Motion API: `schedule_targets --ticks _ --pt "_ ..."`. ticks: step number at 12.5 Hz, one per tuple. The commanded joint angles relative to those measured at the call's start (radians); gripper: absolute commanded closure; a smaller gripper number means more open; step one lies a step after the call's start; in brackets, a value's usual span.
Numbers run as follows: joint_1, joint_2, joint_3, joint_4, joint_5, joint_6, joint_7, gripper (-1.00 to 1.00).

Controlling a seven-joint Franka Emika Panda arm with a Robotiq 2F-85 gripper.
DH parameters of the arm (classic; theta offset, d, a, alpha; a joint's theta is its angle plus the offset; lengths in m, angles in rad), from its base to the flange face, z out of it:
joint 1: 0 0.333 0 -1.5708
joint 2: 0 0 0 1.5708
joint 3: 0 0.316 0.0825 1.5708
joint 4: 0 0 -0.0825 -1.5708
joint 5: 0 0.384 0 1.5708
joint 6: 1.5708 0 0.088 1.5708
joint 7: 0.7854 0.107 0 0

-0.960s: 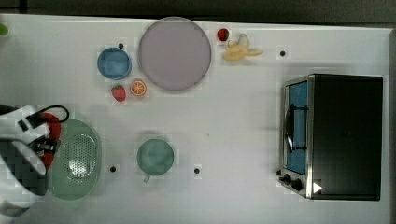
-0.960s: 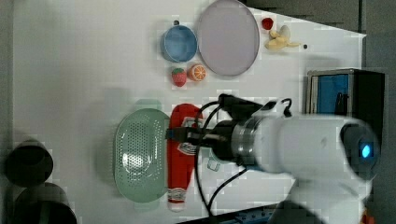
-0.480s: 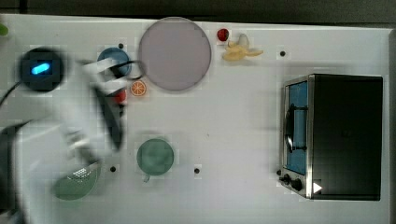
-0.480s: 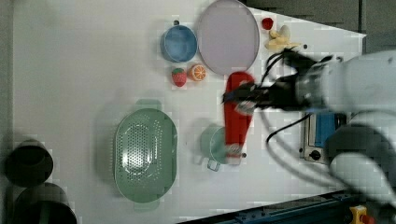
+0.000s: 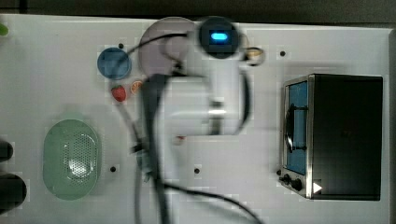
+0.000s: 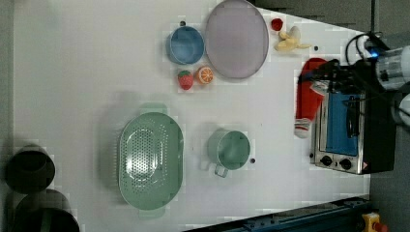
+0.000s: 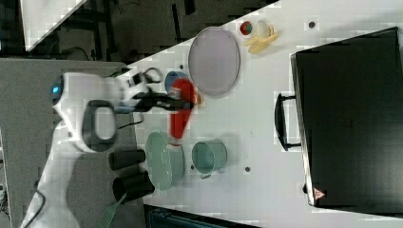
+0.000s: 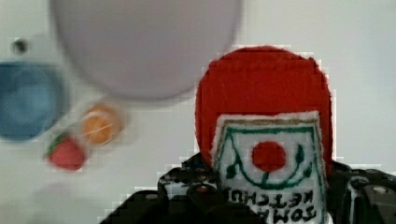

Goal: Pick ketchup from strainer and place it on the table

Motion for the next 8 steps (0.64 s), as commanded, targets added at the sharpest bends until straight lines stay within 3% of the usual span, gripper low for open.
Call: schedule_targets --ticks 1,8 --pt "-0.008 0.004 -0.034 -0.045 0.003 0.027 -0.091 -0.18" --pt "-0.008 0.051 -0.069 -0.29 0.003 0.31 -0.091 -0.18"
